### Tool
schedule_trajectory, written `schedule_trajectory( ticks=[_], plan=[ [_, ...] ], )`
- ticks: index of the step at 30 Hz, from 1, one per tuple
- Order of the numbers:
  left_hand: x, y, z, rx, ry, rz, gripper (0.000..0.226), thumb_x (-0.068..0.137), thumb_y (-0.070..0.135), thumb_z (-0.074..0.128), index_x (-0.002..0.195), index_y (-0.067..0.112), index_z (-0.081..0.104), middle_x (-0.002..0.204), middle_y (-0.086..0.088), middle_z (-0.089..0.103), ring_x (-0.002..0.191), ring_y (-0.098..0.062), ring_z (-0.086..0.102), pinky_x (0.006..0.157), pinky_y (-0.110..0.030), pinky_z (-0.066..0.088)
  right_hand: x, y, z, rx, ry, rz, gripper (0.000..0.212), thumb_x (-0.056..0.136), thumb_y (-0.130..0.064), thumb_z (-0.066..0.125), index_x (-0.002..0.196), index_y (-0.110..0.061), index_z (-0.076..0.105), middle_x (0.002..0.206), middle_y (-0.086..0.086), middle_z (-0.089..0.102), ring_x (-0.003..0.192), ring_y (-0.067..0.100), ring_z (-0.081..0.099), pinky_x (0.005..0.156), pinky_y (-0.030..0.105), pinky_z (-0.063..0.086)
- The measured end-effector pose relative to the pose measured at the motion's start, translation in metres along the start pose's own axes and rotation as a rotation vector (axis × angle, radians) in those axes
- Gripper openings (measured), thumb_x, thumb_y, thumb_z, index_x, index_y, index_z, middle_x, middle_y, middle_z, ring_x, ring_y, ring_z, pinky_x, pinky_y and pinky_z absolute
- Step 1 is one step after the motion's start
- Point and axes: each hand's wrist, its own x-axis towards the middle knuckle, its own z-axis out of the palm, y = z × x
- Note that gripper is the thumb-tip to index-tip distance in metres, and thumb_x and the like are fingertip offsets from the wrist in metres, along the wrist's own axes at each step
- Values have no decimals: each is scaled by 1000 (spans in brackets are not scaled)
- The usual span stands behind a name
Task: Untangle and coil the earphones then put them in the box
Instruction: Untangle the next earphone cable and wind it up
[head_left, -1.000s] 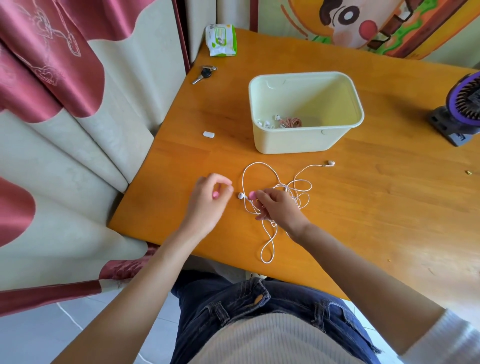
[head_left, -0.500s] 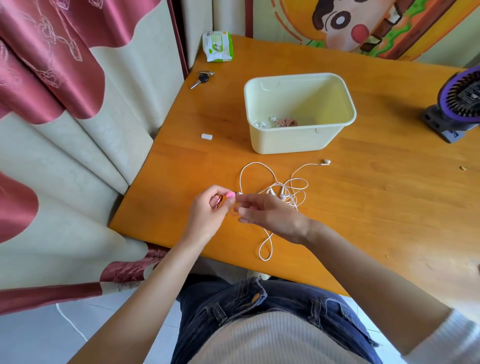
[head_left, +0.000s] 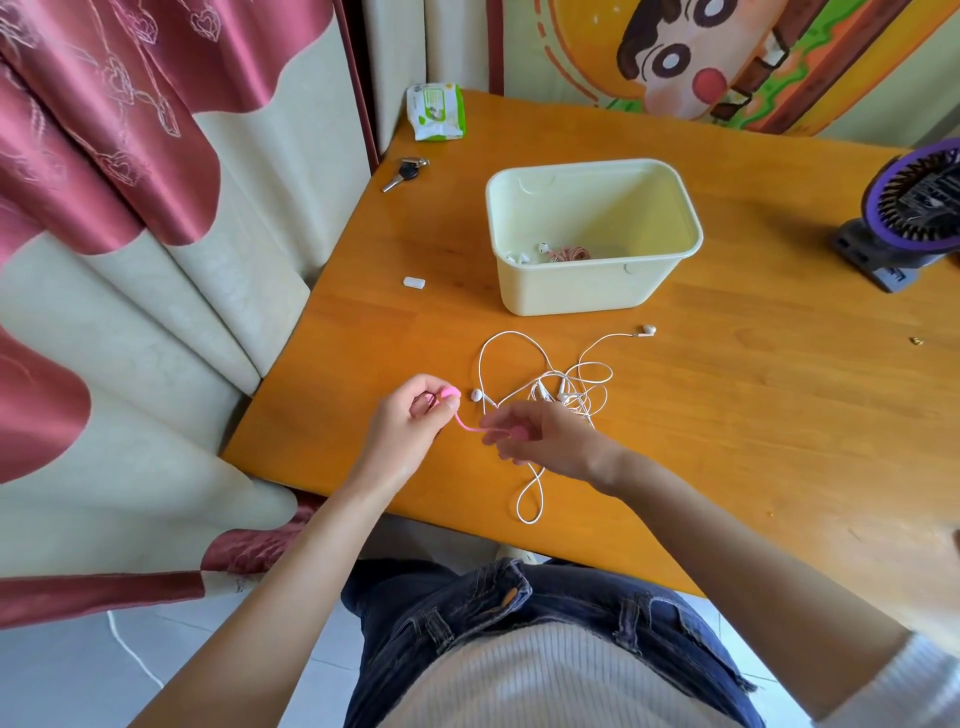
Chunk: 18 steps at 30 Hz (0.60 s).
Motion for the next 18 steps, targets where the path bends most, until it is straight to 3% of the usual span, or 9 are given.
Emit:
schedule_trajectory(
  ticks=[4, 6, 8, 10, 12, 15, 18],
  plan=[
    [-4, 12, 2, 54, -151, 41, 7, 92, 16, 57, 91, 10, 61, 50, 19, 49, 50, 1, 45, 49, -10, 32, -6, -9, 3, -153, -182, 13, 19, 94, -25, 55, 107, -14, 63, 74, -9, 62, 73, 0, 59, 66, 6, 43],
    [-5, 16, 3, 41, -176, 15, 13, 94, 18, 54, 106, 14, 54, 73, 18, 59, 63, 4, 54, 59, -8, 40, -10, -12, 3, -148, -320, 2, 23, 98, -28, 47, 100, -14, 65, 70, -9, 62, 70, 0, 58, 68, 7, 43],
    [-4, 13, 2, 5, -174, -63, 21, 98, 23, 45, 119, 22, 41, 97, 8, 56, 80, -4, 53, 75, -18, 42, -13, -13, 3, -90, -382, -31, 24, 100, -25, 42, 97, -13, 62, 74, -4, 64, 72, 5, 57, 72, 13, 45],
    [-1, 7, -1, 17, -188, -98, 21, 101, 22, 37, 121, 26, 36, 105, 1, 50, 90, -14, 47, 84, -30, 39, -13, -14, 3, 100, -284, -40, 23, 102, -18, 36, 95, -10, 56, 78, 5, 62, 69, 7, 57, 71, 16, 48],
    [2, 2, -3, 47, -218, -84, 19, 101, 18, 34, 118, 25, 36, 95, 3, 47, 85, -16, 43, 76, -29, 39, -11, -15, 0, 274, -69, -32, 23, 102, -14, 33, 92, -11, 53, 75, 3, 57, 64, 9, 55, 68, 18, 52],
    [4, 2, -3, 69, -291, -78, 16, 100, 15, 34, 113, 21, 37, 77, 7, 39, 64, -10, 38, 60, -24, 32, -4, -15, -6, 265, 187, -47, 21, 102, -13, 32, 94, -11, 52, 72, -1, 53, 57, 9, 48, 60, 19, 48],
    [6, 4, 0, 97, -394, -77, 13, 97, 14, 34, 104, 25, 39, 69, 6, 33, 57, -10, 31, 55, -27, 26, -2, -20, -7, 259, 267, -50, 18, 102, -13, 33, 95, -13, 50, 79, -2, 55, 56, 8, 42, 53, 16, 40]
  ],
)
